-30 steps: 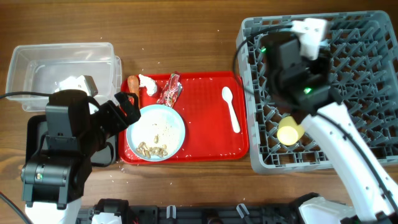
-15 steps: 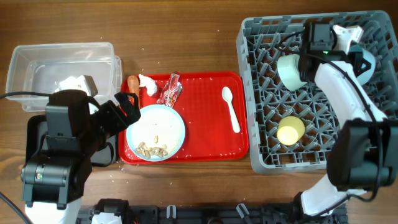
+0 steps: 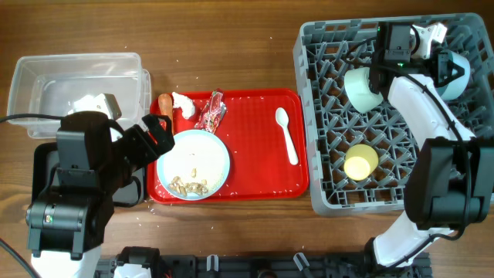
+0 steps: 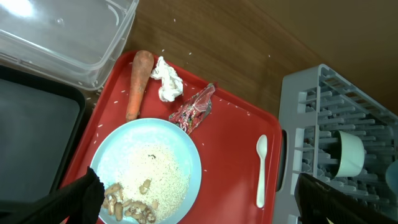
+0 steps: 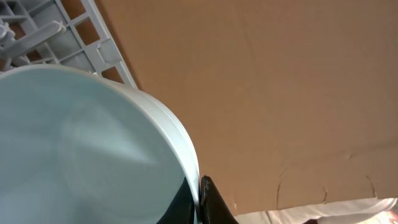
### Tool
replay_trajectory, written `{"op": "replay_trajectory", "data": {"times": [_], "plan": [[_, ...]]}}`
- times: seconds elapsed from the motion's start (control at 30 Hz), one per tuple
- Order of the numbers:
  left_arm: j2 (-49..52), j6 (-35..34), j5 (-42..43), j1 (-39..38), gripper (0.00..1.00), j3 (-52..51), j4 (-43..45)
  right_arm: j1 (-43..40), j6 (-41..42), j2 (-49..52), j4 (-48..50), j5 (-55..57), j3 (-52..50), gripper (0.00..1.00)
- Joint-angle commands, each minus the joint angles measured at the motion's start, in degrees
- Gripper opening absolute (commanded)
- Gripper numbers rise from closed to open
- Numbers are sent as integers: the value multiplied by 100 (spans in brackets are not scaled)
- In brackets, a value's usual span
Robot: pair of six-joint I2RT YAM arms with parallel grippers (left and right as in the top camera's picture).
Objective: Sort waste into correct bins and load items into the dishwasher rack
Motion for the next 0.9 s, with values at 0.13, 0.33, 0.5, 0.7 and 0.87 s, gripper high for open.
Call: {"op": "replay_trajectory", "data": {"times": [0.13,0.33,0.5,0.7,0.87], "plan": [[0,-74,-116,-11,100,85,9,-28,-98,149,-133,17,-35,4],[0,-74,-116,-11,100,85,9,63,-120,149,-125,-245,-382,6],[0,-74,-116,-11,100,85,9,540,-348,114,11,-588,-380,45],[0,-74,-116,-11,100,85,9,807,-745,-317,424,-575,-380,65],[0,-74,-116,-11,100,85,11,1178,-1023,-1346,647,-1060,-367,69]]}}
